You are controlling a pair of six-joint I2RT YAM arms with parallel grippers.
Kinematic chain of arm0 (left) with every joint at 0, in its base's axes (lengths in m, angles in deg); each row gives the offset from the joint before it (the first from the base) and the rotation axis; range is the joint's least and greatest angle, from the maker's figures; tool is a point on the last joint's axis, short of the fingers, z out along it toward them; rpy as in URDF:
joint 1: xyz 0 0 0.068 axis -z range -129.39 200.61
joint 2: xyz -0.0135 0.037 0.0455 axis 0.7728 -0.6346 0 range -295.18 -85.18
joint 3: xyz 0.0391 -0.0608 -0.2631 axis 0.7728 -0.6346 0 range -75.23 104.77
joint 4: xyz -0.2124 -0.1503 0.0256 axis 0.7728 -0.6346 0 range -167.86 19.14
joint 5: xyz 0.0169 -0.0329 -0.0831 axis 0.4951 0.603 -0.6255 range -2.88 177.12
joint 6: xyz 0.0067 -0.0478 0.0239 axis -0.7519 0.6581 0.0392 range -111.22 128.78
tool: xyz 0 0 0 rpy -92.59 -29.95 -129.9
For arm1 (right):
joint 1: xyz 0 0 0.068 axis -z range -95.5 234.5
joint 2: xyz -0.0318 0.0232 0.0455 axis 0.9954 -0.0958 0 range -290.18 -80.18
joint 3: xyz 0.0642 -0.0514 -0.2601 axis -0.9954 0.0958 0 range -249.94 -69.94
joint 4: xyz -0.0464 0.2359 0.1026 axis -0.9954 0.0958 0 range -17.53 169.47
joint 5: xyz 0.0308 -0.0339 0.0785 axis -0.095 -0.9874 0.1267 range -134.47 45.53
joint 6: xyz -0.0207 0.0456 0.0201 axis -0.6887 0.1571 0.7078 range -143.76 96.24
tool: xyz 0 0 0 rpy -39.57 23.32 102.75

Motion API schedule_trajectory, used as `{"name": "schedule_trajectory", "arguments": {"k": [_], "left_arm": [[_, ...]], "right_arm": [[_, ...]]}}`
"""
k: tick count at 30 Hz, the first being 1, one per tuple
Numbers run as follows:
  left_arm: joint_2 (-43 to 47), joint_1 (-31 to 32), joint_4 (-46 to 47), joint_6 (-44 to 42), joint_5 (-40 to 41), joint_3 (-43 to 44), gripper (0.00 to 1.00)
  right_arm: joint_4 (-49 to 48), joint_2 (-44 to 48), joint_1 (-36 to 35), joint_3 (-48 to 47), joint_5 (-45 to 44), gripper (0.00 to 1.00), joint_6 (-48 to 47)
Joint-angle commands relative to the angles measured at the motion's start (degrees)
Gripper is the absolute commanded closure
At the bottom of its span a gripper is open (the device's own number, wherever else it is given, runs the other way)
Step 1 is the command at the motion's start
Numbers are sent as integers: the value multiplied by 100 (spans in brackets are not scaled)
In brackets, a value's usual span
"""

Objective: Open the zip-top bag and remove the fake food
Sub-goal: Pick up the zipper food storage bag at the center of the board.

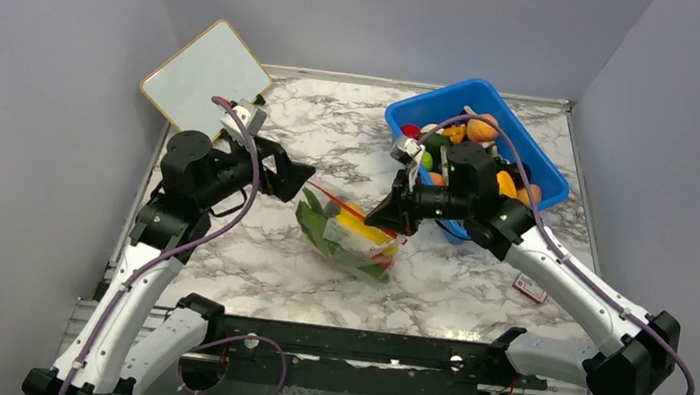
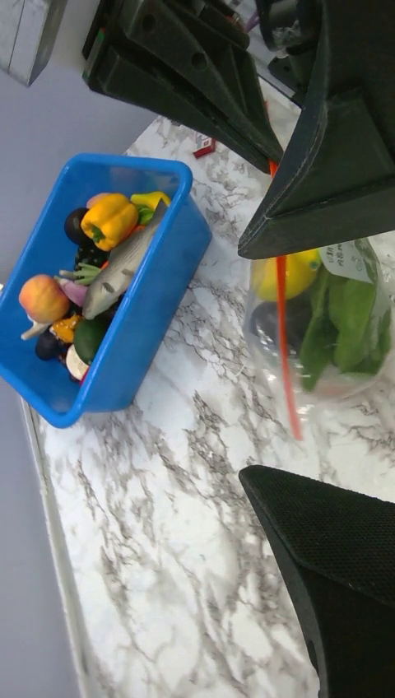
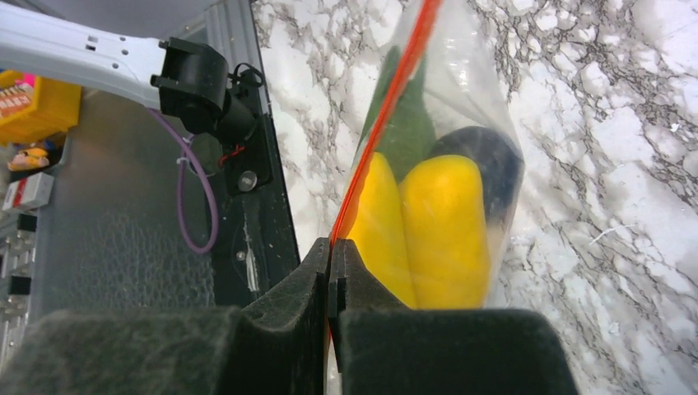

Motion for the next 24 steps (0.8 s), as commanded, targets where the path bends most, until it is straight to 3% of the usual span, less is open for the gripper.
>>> {"name": "schedule_trajectory", "arguments": {"k": [1, 7, 11, 14, 19, 24], "left_arm": [[-231, 1, 622, -807, -1317, 165, 1], [-754, 67, 1367, -1412, -3438, -28, 1], [-1163, 316, 1365, -1812, -3929, 12, 3], [-1413, 592, 1283, -2329, -3843, 21, 5], [-1891, 1098, 221, -3581, -3228, 478, 11], [-2447, 1379, -653, -4412, -2983, 905, 24]], "right_arm": [[760, -30, -8, -424, 252, 99, -747], [776, 80, -9, -382, 134, 99, -1102], [650, 112, -9, -318, -56, 99, -1062], [419, 241, -9, -114, -118, 99, -1031], [333, 345, -9, 64, -212, 99, -1037], [222, 457, -9, 206, -254, 99, -978]]}}
